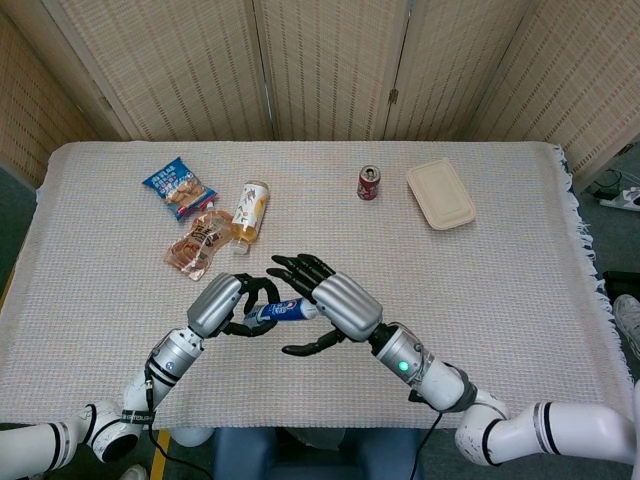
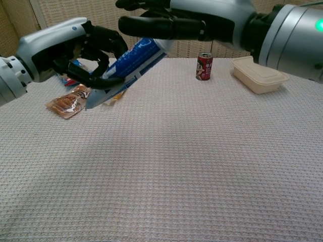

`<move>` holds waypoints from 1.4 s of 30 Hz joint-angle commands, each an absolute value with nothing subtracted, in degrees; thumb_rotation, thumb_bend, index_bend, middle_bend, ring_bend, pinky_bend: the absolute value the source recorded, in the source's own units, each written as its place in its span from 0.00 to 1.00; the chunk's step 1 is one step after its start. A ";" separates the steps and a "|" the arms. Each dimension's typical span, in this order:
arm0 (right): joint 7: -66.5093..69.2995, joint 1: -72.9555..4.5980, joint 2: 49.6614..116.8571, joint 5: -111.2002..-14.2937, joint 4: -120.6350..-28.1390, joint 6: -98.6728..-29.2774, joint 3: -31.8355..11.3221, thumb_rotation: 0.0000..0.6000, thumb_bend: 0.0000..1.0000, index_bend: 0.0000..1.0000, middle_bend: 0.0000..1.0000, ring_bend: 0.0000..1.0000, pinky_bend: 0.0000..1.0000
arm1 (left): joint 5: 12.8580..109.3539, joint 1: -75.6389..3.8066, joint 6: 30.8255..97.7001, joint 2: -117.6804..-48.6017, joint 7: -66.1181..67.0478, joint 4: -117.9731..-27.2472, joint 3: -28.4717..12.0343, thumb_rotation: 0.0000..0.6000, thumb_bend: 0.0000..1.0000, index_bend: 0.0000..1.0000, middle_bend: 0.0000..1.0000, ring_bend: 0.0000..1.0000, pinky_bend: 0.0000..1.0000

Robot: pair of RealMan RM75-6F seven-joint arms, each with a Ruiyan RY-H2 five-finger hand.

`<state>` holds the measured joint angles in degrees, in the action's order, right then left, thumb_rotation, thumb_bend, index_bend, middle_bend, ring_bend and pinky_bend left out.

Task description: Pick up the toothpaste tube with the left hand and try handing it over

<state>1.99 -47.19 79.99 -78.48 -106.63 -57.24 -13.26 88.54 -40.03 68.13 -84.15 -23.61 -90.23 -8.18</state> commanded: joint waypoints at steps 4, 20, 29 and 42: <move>0.95 -47.41 81.81 -77.81 -105.38 -57.97 -13.48 0.26 0.04 0.00 0.00 0.00 0.00 | 88.35 -40.12 67.90 -83.99 -23.20 -90.82 -8.34 1.00 0.86 0.78 0.89 0.77 0.56; 1.49 -47.95 84.45 -78.22 -103.43 -58.14 -13.83 0.26 0.04 0.00 0.00 0.00 0.00 | 88.01 -40.23 67.42 -83.94 -22.60 -91.48 -8.50 1.00 0.86 0.78 0.89 0.77 0.56; 3.62 -47.53 84.84 -79.55 -103.21 -58.95 -13.75 0.26 0.04 0.00 0.00 0.00 0.00 | 87.95 -40.16 67.38 -83.90 -22.36 -91.52 -8.48 1.00 0.86 0.78 0.89 0.77 0.55; 9.04 -46.02 84.40 -82.00 -104.11 -62.22 -14.60 0.26 0.04 0.00 0.00 0.00 0.00 | 87.44 -39.79 67.19 -84.45 -23.09 -90.26 -8.17 1.00 0.86 0.78 0.89 0.77 0.55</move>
<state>7.51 -46.71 84.98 -81.16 -103.54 -61.07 -14.29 87.41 -39.90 67.15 -84.39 -22.93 -90.53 -8.31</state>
